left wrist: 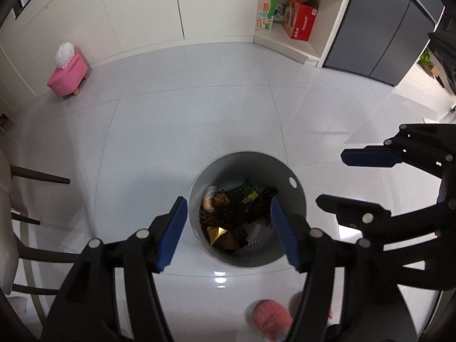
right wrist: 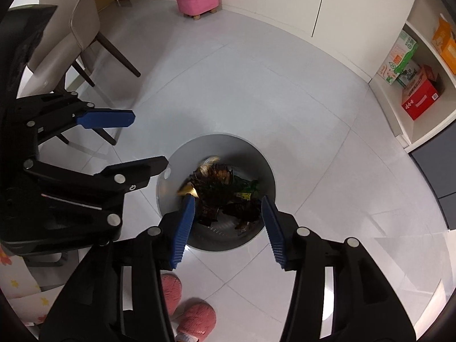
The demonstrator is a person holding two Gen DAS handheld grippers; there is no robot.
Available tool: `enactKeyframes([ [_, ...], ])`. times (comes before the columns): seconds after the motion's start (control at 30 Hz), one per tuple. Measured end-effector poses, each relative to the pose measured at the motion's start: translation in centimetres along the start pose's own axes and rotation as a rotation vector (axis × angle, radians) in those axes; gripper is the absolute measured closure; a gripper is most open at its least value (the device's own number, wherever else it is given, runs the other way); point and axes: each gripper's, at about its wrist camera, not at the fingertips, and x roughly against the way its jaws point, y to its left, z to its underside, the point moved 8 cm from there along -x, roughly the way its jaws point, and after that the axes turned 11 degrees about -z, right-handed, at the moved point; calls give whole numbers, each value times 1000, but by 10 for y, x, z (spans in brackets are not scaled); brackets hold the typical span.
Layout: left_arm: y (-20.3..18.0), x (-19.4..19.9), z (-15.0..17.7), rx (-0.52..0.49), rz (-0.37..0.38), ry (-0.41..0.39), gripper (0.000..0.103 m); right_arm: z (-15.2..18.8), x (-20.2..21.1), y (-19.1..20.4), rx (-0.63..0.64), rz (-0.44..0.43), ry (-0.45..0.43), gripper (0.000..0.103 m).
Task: Collect trash
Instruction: 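Open both tools to drop the chocolate and gift box into the bin, then move both open tools back toward the table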
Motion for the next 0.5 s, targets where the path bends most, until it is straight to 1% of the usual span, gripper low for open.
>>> enactKeyframes([
  [0.07,6,15,-4,27,-6,2,41,-7,20,7,-1,9,-8,56],
  [0.17,16,47,-9,78,-18,0,40,-20,54,18,9,29,-25,56],
  [0.33,38,113,-18,148,-68,-24,31,-34,117,42,11,50,-53,55],
  [0.4,48,142,-21,182,-85,-41,29,-39,143,54,12,49,-65,52],
  [0.47,57,173,-20,210,-112,-45,27,-42,169,69,24,42,-80,41],
  [0.5,61,188,-19,224,-126,-49,26,-44,185,79,32,34,-93,39],
])
